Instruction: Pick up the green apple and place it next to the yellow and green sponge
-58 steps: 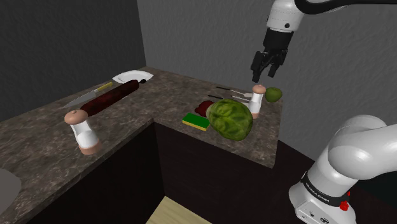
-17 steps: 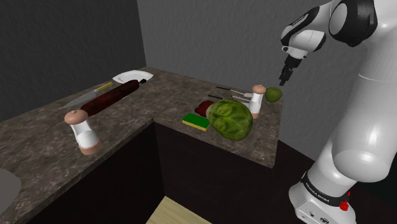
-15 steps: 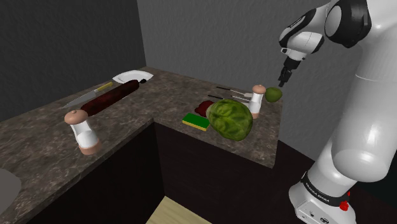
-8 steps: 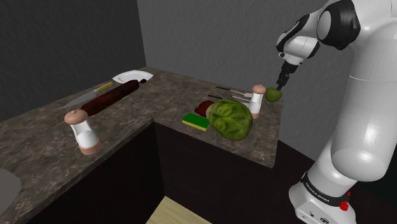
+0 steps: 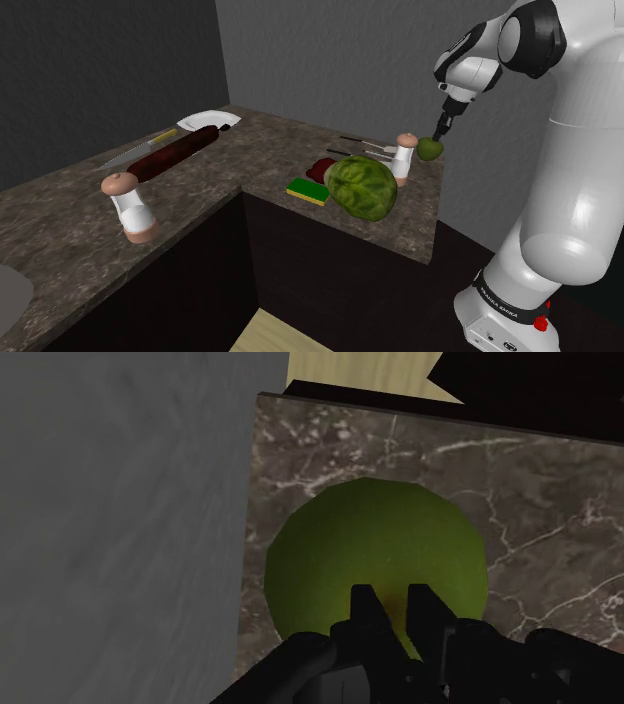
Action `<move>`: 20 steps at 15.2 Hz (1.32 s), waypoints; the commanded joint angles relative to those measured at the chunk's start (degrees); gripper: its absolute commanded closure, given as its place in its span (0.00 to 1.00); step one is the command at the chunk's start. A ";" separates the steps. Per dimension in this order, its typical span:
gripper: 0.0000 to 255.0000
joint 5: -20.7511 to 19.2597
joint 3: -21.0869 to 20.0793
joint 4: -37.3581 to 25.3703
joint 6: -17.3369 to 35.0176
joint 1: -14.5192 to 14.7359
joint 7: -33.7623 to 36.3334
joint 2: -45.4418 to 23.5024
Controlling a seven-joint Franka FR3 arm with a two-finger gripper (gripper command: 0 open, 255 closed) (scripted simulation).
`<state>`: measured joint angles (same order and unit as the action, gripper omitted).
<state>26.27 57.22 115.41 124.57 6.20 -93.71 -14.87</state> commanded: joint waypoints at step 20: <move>1.00 -7.40 3.00 -5.13 -7.37 3.03 5.85 5.93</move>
<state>19.59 59.99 110.75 117.89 8.95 -88.42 -9.54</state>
